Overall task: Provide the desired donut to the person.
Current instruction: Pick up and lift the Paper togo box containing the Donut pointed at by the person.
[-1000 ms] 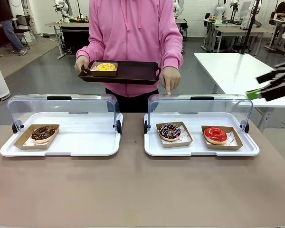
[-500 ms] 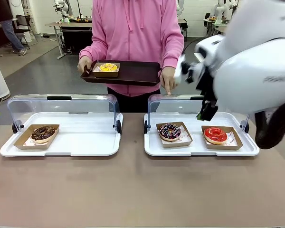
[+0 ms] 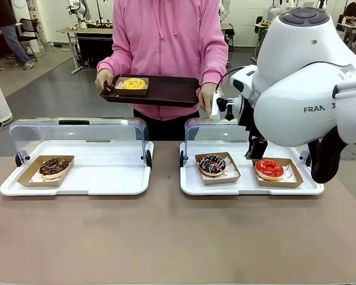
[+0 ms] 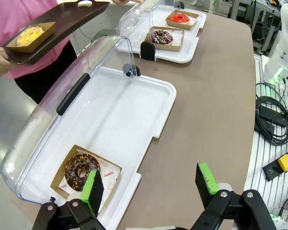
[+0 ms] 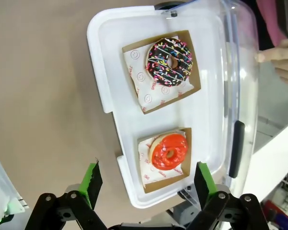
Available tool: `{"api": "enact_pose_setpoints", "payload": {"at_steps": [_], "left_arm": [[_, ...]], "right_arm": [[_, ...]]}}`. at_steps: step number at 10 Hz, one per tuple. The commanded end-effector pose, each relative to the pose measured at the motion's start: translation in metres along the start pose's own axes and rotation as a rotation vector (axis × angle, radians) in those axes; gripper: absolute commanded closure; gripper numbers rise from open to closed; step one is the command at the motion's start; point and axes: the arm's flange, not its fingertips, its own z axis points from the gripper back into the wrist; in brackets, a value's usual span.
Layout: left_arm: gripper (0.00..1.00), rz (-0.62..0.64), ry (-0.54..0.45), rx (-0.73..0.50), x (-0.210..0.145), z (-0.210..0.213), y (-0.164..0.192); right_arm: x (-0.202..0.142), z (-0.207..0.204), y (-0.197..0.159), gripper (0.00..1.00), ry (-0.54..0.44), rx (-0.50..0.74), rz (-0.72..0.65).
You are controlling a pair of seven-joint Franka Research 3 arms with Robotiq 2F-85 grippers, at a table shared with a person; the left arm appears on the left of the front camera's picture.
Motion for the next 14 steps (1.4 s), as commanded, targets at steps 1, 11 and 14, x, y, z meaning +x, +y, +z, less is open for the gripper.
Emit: {"api": "enact_pose_setpoints", "payload": {"at_steps": [1, 11, 14], "left_arm": [[0.0, 0.0, -0.016, -0.002, -0.002, 0.0, 0.001], [0.0, 0.0, -0.016, -0.002, -0.002, 0.0, 0.001], [0.0, 0.0, -0.016, -0.002, -0.002, 0.0, 0.001]], "right_arm": [[0.001, 0.006, 0.005, 0.0, 0.021, -0.017, -0.026], [0.018, -0.144, -0.004, 0.0, -0.12, 0.106, 0.375], [0.02, -0.154, -0.009, 0.0, -0.101, 0.128, 0.41]]}}
